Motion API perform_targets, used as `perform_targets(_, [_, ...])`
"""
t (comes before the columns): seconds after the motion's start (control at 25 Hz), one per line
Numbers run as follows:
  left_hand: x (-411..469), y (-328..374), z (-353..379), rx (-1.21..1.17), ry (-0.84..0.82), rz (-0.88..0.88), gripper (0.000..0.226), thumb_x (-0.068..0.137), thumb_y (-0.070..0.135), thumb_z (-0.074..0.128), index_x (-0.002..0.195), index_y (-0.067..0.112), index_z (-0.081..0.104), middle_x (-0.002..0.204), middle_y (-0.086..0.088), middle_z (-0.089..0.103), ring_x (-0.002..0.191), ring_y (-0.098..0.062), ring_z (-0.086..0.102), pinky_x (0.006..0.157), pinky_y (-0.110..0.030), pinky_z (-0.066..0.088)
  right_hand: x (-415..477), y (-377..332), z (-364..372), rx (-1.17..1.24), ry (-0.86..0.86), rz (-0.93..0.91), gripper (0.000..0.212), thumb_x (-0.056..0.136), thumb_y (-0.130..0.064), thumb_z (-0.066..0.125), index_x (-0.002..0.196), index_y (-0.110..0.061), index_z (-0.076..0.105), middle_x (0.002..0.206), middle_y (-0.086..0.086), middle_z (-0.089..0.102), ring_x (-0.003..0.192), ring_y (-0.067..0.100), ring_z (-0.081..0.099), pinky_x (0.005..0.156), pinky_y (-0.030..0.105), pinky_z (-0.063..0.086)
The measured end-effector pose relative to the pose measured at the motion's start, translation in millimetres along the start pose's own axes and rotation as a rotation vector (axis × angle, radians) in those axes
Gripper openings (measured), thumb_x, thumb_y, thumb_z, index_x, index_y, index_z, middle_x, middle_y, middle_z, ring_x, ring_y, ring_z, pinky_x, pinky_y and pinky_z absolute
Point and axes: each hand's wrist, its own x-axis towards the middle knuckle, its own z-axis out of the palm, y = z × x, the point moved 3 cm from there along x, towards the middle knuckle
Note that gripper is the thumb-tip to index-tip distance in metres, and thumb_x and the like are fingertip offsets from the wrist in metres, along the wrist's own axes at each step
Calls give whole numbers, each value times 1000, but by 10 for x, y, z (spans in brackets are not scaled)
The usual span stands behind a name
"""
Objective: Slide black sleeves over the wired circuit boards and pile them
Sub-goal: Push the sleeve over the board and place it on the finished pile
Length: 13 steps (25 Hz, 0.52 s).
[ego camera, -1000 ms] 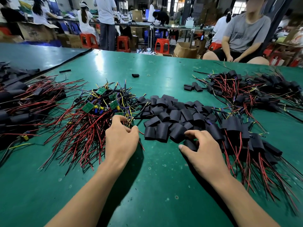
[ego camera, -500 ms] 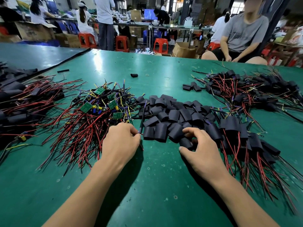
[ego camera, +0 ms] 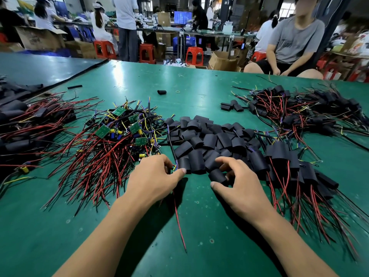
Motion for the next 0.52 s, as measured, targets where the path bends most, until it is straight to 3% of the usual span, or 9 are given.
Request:
perform_targets(0.08, [-5, 12, -16, 18, -20, 15, 34, 79, 61, 69, 89, 29, 66, 76, 12, 63, 80, -15, 62, 67, -29, 49, 5, -2, -17, -2, 17, 0, 46, 77, -9, 77, 116, -28, 63, 101, -7, 58, 86, -9, 52, 75, 1, 35])
perform_targets(0.24, [9, 0, -70, -93, 11, 0, 21, 82, 42, 73, 81, 21, 75, 67, 10, 68, 70, -9, 65, 70, -27, 54, -8, -20, -23, 33, 26, 10, 36, 82, -9, 72, 103, -36, 63, 100, -8, 64, 78, 6, 56, 71, 5, 40])
perform_targets(0.32, [15, 11, -80, -347, 20, -72, 19, 83, 35, 76, 77, 17, 75, 55, 7, 66, 50, -5, 59, 58, -21, 50, -16, -24, -29, 47, 37, -1, 33, 85, -11, 71, 101, -39, 62, 100, -8, 65, 80, 7, 57, 69, 4, 40])
perform_targets(0.4, [27, 32, -79, -722, -16, -170, 18, 82, 29, 79, 80, 12, 73, 60, 2, 65, 47, -10, 55, 52, -21, 49, -4, -12, -34, 69, 60, 6, 27, 88, -14, 70, 105, -35, 64, 97, -9, 66, 75, 7, 57, 65, 4, 40])
perform_targets(0.52, [25, 114, -80, -1242, -122, -225, 24, 75, 18, 79, 91, 6, 66, 77, -5, 65, 49, -14, 58, 49, -23, 53, 19, 22, -29, 123, 88, 47, 25, 90, -16, 68, 112, -29, 67, 64, -11, 57, 49, 7, 42, 50, 11, 36])
